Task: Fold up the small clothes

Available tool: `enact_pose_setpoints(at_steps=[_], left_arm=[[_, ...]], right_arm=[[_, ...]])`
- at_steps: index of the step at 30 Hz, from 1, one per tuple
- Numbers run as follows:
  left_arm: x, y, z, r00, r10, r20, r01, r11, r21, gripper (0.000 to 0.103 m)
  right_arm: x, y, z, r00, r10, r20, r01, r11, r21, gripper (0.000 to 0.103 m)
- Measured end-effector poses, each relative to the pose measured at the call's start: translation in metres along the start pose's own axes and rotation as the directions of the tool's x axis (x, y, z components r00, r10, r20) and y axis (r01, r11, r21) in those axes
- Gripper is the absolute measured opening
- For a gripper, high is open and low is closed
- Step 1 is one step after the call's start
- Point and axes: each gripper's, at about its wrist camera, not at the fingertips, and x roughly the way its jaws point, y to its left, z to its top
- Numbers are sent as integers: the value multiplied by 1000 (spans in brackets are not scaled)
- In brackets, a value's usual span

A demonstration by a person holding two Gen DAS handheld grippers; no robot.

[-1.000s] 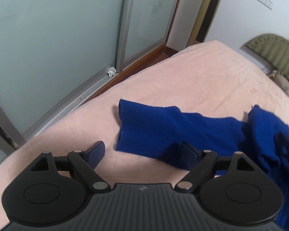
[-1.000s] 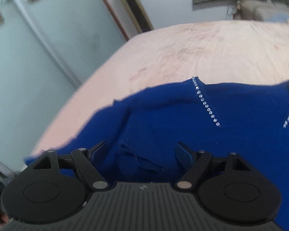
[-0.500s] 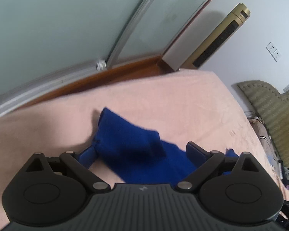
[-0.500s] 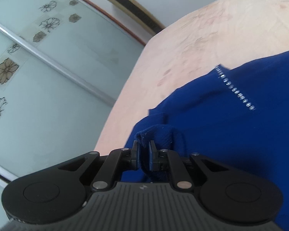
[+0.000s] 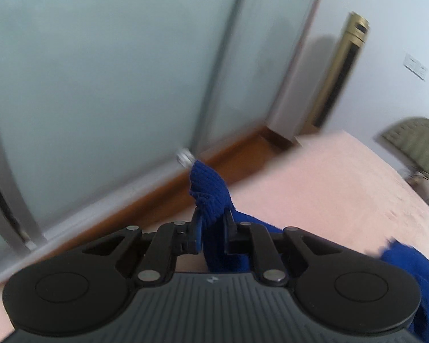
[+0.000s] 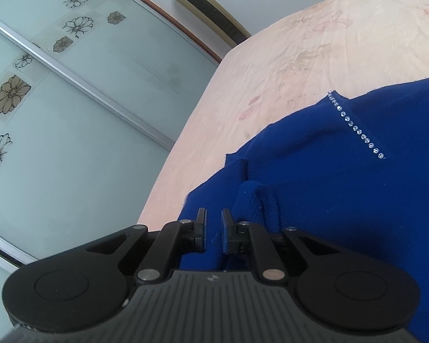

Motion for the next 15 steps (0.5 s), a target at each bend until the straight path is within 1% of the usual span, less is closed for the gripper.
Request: enact_pose_setpoints(at_steps=[1,2,3,4,6,7,8,9,11,12,13,14,15], left_arm=[[-2,5,7,999,30,31,-30,1000,1,13],[-3,9,15,997,56,59,-56,998,1,13],[-5,13,22,993,82,84,-82,997,1,13],[-6,16,29,989,105,107,-106,994,3,13],[-8,22,43,973,168,161,-172,985,11,13],[-7,23,50,963,197,185,-203,979,17,13],[-8,25,56,953,222,206,-231,973,19,13],[-7,28,64,945,243,221,-251,968,12,13],[-5,31,74,942,255,217,-261,965,-4,13],[-4,32,78,941,262,213,-265,964,-13,13],[-2,30,79,941,264,211,-267,964,-14,13],[-2,27,80,941,263,211,-268,963,-4,13],[-2,24,78,942,259,214,-268,963,13,13]], right_arm=[[-1,1,0,1000,-5,1,5,1000,-13,24],[-2,4,0,999,-35,4,36,998,-43,47],[-3,8,-1,997,-72,13,73,993,-88,61],[-6,15,-3,992,-122,35,126,980,-154,81],[-6,27,-9,979,-189,72,202,939,-278,80],[-4,31,-12,975,-210,72,222,923,-315,80],[-1,32,-12,977,-206,57,213,925,-315,80],[3,29,-10,982,-185,29,186,941,-284,80],[19,20,-2,989,-146,-34,138,974,-180,80],[29,16,1,989,-133,-70,122,983,-137,80],[37,16,2,990,-96,-105,85,991,-105,80],[43,16,2,992,12,-126,-21,998,-66,80],[43,16,1,984,130,-122,-134,991,-24,81]])
